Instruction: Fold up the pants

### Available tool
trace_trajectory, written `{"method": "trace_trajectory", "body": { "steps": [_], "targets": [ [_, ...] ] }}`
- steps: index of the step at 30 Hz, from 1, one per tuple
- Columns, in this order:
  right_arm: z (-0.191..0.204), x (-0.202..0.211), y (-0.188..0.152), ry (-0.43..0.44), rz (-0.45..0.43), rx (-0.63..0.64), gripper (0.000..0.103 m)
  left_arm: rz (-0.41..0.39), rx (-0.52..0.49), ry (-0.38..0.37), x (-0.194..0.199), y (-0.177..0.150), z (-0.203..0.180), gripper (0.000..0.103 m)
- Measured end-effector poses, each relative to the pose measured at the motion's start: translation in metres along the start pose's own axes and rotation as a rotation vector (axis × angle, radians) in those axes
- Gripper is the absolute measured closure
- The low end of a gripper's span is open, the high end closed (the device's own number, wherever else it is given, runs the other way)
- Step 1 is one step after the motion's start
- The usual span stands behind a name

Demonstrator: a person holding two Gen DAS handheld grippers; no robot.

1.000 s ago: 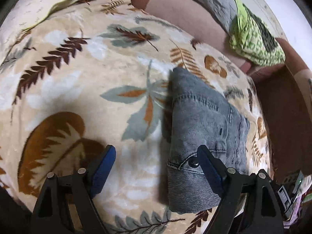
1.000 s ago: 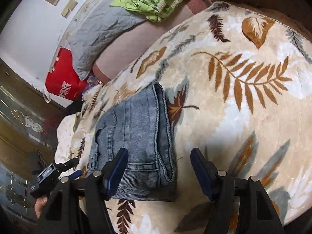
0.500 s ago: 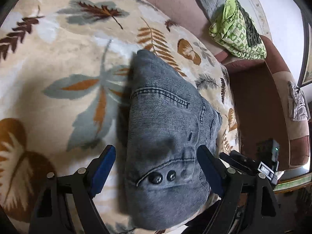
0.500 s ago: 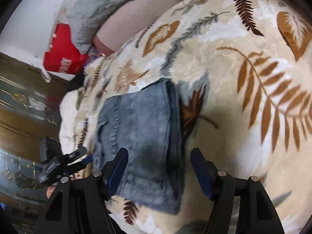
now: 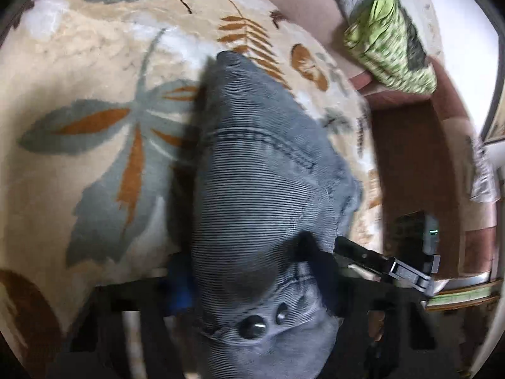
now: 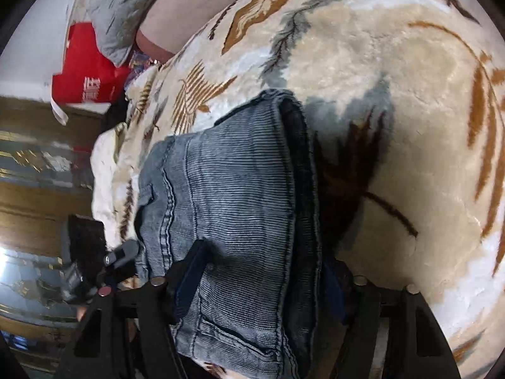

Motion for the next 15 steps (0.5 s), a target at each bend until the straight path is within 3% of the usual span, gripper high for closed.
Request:
{"method": "trace_trajectory", "body": {
  "steps": [4, 8, 15],
  "targets": [
    [0.015, 0.003, -0.002, -0.069, -0.014, 0.047, 0.073, -0.02, -0.08, 0.087, 0.003, -0.004, -0.01, 0.066],
    [0.034, 0.017, -0.005, -0.107, -0.074, 0.096, 0.08, -0.068, -0.172, 0.155, 0.014, -0.011, -0.028, 0.072],
    [0.079, 0.053, -0.001, -0.099, -0.169, 0.19, 0.082, -0.207, -0.314, 0.182, 0.065, -0.011, -0.064, 0.073]
  ]
}}
Point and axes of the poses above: each gripper's, at about its wrist camera, not at the fingertips, and x roughly against the way its jaws point, z to its left, y to its top, the point moved 3 cm from there along -x, roughly the way its jaws point, and after that the axes turned 4 degrees about x, right-handed, at the moved point
